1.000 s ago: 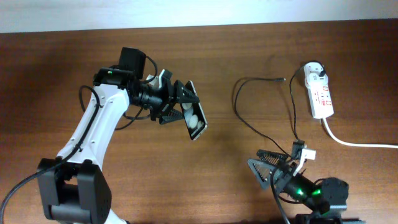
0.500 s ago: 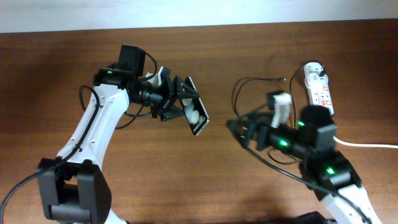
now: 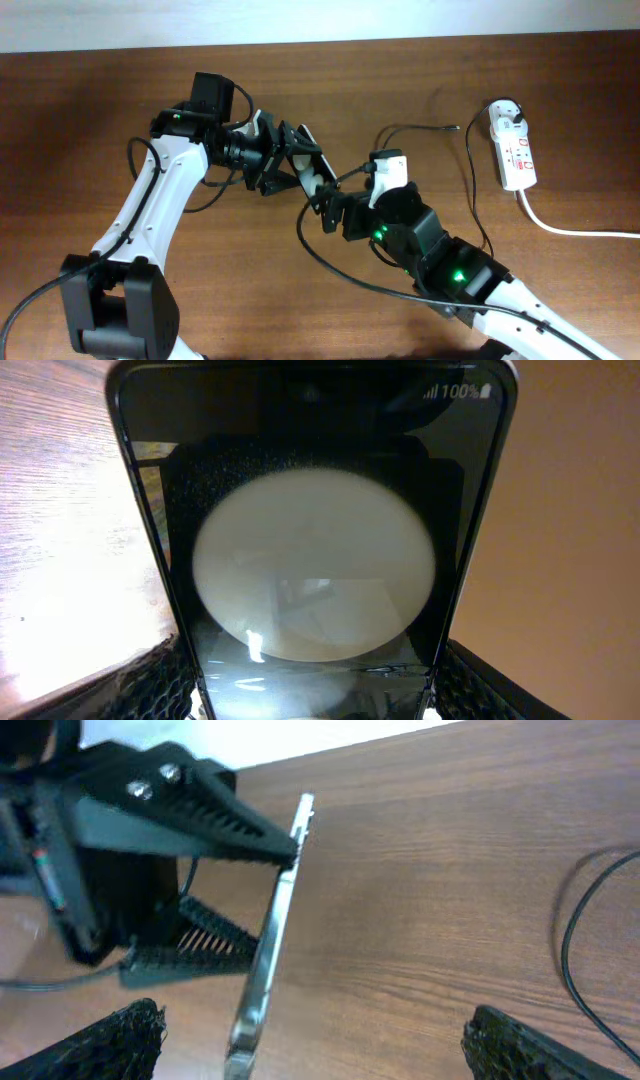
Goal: Plug charger to phone and switch on socket
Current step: 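Move the right gripper to the phone and grasp its edge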
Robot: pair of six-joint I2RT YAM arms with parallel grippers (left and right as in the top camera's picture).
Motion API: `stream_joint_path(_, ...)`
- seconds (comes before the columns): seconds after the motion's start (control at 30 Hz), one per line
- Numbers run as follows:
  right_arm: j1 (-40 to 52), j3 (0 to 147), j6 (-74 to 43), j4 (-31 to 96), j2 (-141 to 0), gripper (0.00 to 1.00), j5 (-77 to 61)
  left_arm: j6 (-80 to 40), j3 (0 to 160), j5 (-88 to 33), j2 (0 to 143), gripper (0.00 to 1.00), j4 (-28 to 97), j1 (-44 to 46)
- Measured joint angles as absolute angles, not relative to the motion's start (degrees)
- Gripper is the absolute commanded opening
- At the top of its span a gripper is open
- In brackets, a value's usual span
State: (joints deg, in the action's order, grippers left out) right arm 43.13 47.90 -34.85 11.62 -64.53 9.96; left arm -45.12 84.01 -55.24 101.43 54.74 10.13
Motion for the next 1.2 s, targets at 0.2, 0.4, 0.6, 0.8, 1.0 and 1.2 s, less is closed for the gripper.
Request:
stream_joint_path(0.2,43.2,47.9,-37.4,7.3,-68.4,0.72,10.5,-45.3,84.0,-56.1,101.4,0.59,54.7,10.1)
stream_joint_path(0.4,43.2,47.9,-37.6,2.5,-72.3,0.60,7.5,-45.3,84.0,-56.2,101.4,0.59,54.7,10.1)
stream_joint_path(0.6,43.2,48.0,-37.5,-0.1,-73.4,0.47,3.7,-45.3,84.0,-56.2,101.4,0.60,54.7,10.1)
stream_joint_path(0.8,43.2,48.0,-37.6,-0.1,-73.4,0.32,3.1,-45.3,84.0,-56.2,101.4,0.60,54.7,10.1)
stream_joint_path(1.0,43.2,48.0,-37.6,-0.1,-73.4,0.22,3.0,-45.3,84.0,-56.2,101.4,0.60,54.7,10.1)
stream_joint_path(1.2,43.2,48.0,-38.0,0.7,-73.4,0.07,3.5,-45.3,84.0,-56.2,101.4,0.61,54.7,10.0)
